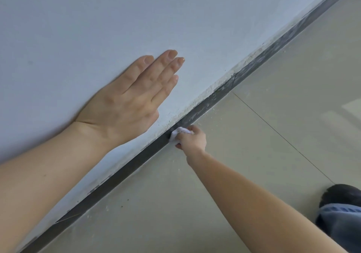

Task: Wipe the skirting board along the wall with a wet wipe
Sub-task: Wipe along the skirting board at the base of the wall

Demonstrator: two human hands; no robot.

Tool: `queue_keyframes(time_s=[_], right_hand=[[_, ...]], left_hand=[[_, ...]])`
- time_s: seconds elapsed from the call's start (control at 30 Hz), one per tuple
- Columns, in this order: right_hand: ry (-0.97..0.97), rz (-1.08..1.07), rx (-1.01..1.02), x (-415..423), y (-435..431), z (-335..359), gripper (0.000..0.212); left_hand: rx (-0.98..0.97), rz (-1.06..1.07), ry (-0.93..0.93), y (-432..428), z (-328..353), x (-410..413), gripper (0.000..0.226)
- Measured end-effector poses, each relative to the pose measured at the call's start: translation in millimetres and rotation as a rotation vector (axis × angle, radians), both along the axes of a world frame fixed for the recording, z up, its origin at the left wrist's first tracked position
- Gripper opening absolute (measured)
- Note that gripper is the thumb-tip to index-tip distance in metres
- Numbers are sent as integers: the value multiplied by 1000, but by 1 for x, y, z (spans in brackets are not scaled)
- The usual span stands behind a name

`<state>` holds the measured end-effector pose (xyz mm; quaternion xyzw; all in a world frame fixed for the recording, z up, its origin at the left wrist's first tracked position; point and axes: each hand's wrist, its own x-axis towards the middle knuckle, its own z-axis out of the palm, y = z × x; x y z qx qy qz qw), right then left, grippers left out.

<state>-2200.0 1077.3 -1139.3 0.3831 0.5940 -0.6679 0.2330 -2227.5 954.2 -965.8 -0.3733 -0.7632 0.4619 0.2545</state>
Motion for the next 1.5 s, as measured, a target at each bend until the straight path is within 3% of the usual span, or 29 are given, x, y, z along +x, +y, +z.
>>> queue_keyframes(time_s=[0.27,0.33,0.43,0.5,0.63,0.77,0.83,0.97,1.17,1.33,1.5], right_hand=[[150,-255,177,-68,104,-4,15],[92,-157,174,-49,90,-7,12],[50,153,-31,-2,43,-11,15],[66,237,-133,14,16,-11,15],[76,35,-69,-9,9,-6,9],[189,-243,37,-52,66,-10,15],[248,-257,126,-74,100,-11,15],[261,-106,231,-70,106,4,15],[290,374,66,23,20,14,11],[248,-13,105,-28,44,28,10],[282,-220,164,-77,110,20,19]], left_hand=[[-21,29,30,0,0,-1,63],[-19,44,34,1,-2,-1,62],[4,61,25,1,-4,1,61],[30,85,5,2,-3,2,61],[57,139,-26,6,-2,9,62],[79,204,-76,8,0,13,61],[9,233,-34,9,-4,18,62],[-89,297,22,13,-5,24,64],[-127,445,-58,21,0,28,69],[-161,496,-77,21,2,28,69],[-133,438,-48,15,-2,29,69]])
